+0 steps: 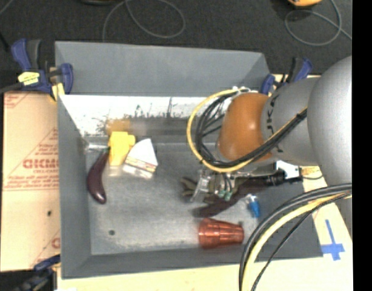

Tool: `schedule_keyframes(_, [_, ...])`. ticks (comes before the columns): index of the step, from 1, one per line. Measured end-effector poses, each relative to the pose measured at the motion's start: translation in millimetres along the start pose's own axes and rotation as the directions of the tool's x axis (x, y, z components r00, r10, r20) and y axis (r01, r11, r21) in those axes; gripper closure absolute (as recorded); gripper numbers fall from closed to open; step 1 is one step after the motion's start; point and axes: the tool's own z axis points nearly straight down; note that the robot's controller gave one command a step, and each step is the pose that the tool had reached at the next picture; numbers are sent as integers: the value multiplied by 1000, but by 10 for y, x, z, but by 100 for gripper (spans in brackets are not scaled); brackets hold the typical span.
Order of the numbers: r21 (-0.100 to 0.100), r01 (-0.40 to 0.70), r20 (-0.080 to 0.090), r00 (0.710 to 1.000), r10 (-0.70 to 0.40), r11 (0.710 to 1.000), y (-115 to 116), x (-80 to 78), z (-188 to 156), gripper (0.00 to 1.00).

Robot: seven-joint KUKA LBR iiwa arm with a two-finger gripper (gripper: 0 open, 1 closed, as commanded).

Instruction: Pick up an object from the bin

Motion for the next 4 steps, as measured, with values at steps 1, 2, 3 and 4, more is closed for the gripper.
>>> schedule_keyframes(1, [1,0,-3,1000,0,1000,-4,7,-55,100])
schedule_keyframes(2, [1,1,-5,1000,-1,1000,-6,9,-256,100])
schedule_keyframes(3, [0,2,-2,1000,-2,1000,-2,-1,-421,100])
schedule_keyframes(4, [0,2,-2,1000,-2,1000,-2,-5,-572,100])
